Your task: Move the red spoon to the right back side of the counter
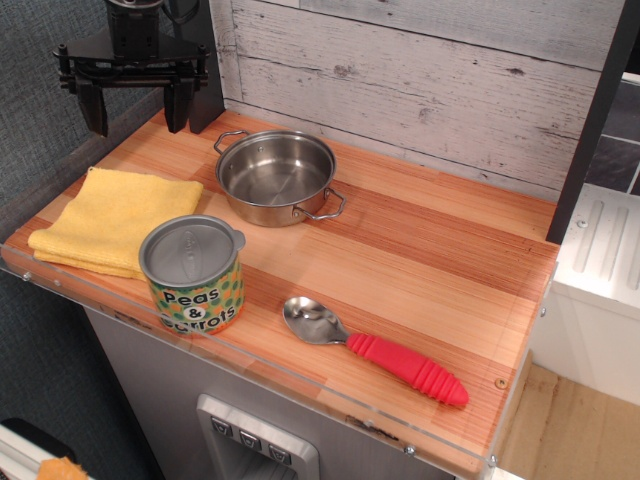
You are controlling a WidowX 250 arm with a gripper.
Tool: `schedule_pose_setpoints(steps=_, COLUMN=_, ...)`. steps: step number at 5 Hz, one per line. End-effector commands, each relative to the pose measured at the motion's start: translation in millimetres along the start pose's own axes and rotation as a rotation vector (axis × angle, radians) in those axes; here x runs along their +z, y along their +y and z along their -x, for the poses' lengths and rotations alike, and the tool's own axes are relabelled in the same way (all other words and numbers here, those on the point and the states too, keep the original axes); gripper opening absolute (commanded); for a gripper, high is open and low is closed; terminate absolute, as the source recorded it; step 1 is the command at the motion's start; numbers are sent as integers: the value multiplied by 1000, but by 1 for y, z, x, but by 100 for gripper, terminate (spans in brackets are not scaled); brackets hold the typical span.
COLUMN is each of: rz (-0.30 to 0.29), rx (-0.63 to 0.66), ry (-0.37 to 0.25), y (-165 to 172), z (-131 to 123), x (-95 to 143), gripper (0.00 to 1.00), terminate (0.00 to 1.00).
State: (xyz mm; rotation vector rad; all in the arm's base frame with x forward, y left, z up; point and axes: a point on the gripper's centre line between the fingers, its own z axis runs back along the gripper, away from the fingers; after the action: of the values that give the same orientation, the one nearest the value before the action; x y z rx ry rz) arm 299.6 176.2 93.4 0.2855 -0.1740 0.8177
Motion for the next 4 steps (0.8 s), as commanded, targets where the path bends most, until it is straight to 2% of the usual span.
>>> schedule_pose_setpoints(steps=1, rz=0, rx=0, ry=0, y=0, z=0, x=0, gripper=100, terminate=0)
schedule_pose_setpoints(steps=2, rz=-10, rx=54, ry=-10, y=-5, z=7, x=16, gripper=100, terminate=0)
schedule_pose_setpoints(steps=3, rz=11, rx=80, ry=3, y=-10, z=16, x=36, gripper=100, terminate=0)
schedule_pose_setpoints(steps=4, rz=-3, rx=152, ry=28, y=-24, z=39, x=52, gripper=100, terminate=0)
